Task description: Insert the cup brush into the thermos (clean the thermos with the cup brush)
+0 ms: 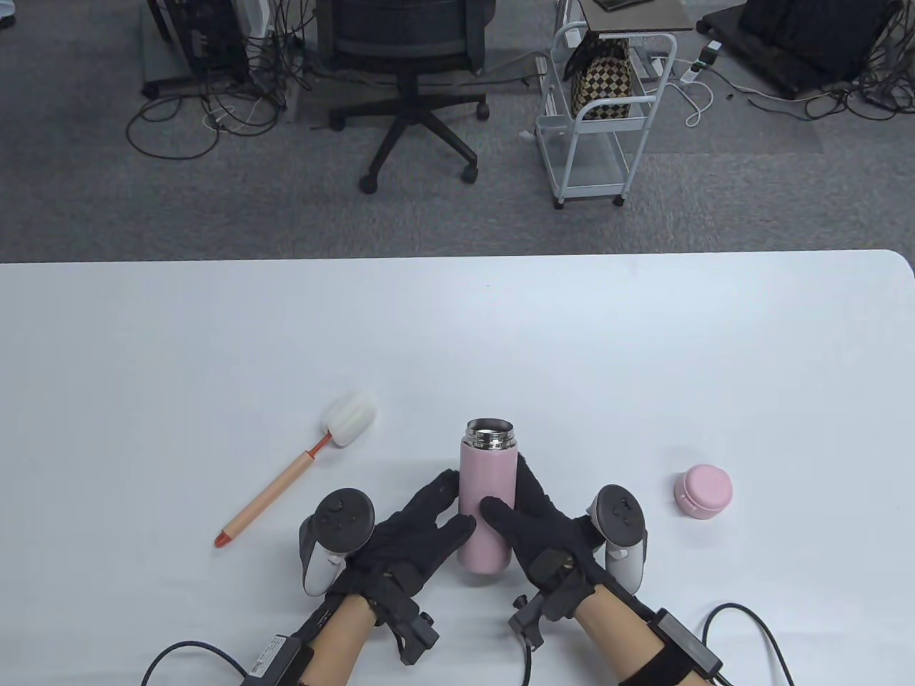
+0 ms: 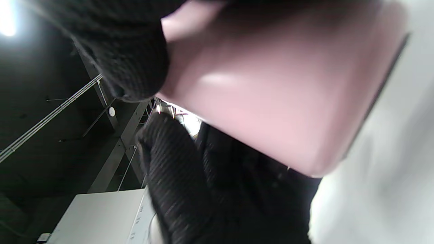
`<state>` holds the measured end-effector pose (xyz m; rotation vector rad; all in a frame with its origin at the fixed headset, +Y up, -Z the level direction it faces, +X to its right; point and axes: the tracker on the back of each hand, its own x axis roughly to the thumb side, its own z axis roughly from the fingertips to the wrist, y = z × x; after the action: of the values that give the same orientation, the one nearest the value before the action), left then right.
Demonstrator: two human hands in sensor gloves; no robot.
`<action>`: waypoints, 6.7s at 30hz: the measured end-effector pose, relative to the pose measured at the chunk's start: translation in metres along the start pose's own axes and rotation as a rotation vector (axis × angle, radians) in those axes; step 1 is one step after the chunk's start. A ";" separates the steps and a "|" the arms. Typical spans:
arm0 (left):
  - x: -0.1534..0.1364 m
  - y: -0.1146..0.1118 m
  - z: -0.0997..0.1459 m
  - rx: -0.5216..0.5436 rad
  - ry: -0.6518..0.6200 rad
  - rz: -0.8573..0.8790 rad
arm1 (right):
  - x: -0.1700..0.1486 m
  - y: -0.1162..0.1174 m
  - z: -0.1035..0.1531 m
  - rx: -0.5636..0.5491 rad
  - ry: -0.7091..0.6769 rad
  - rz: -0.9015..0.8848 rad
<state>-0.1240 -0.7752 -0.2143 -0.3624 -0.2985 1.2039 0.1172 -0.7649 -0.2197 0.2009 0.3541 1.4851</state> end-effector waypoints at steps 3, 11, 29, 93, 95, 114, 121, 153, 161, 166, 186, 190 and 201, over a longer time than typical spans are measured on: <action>0.000 -0.002 0.000 -0.026 0.014 0.024 | 0.000 0.005 0.004 0.023 0.019 -0.051; -0.001 0.005 0.002 0.022 0.016 0.233 | 0.026 -0.003 0.008 -0.017 -0.147 0.249; -0.006 0.051 0.019 0.238 0.014 0.017 | 0.049 -0.097 0.022 -0.626 0.057 1.146; 0.025 0.016 0.017 0.076 -0.054 -0.779 | 0.020 -0.038 0.009 -0.056 -0.172 0.350; 0.026 0.019 0.017 0.078 -0.043 -0.766 | 0.021 -0.040 0.004 0.087 -0.143 0.327; 0.030 0.010 0.017 0.067 -0.037 -0.801 | 0.028 -0.039 0.008 -0.189 -0.089 0.678; 0.032 0.004 0.016 0.118 -0.042 -0.780 | 0.035 -0.031 0.013 -0.362 -0.112 0.759; 0.026 0.016 0.015 0.014 -0.042 -0.760 | 0.036 -0.051 0.006 -0.041 -0.061 0.604; 0.031 0.010 0.016 0.085 -0.045 -0.866 | 0.030 -0.044 0.005 -0.223 0.023 0.658; 0.029 0.019 0.015 0.087 -0.042 -0.762 | 0.034 -0.045 0.010 -0.276 -0.008 0.613; 0.022 0.032 0.017 -0.055 -0.058 -0.656 | 0.039 -0.041 -0.003 0.292 -0.166 0.475; 0.021 0.032 0.017 -0.057 -0.048 -0.649 | 0.039 -0.040 -0.003 0.183 -0.189 0.521; 0.028 0.021 0.014 0.034 -0.061 -0.762 | 0.031 -0.042 -0.001 -0.082 0.043 0.544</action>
<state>-0.1387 -0.7410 -0.2094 -0.1533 -0.4197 0.4700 0.1573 -0.7379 -0.2383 0.2100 0.2836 2.0396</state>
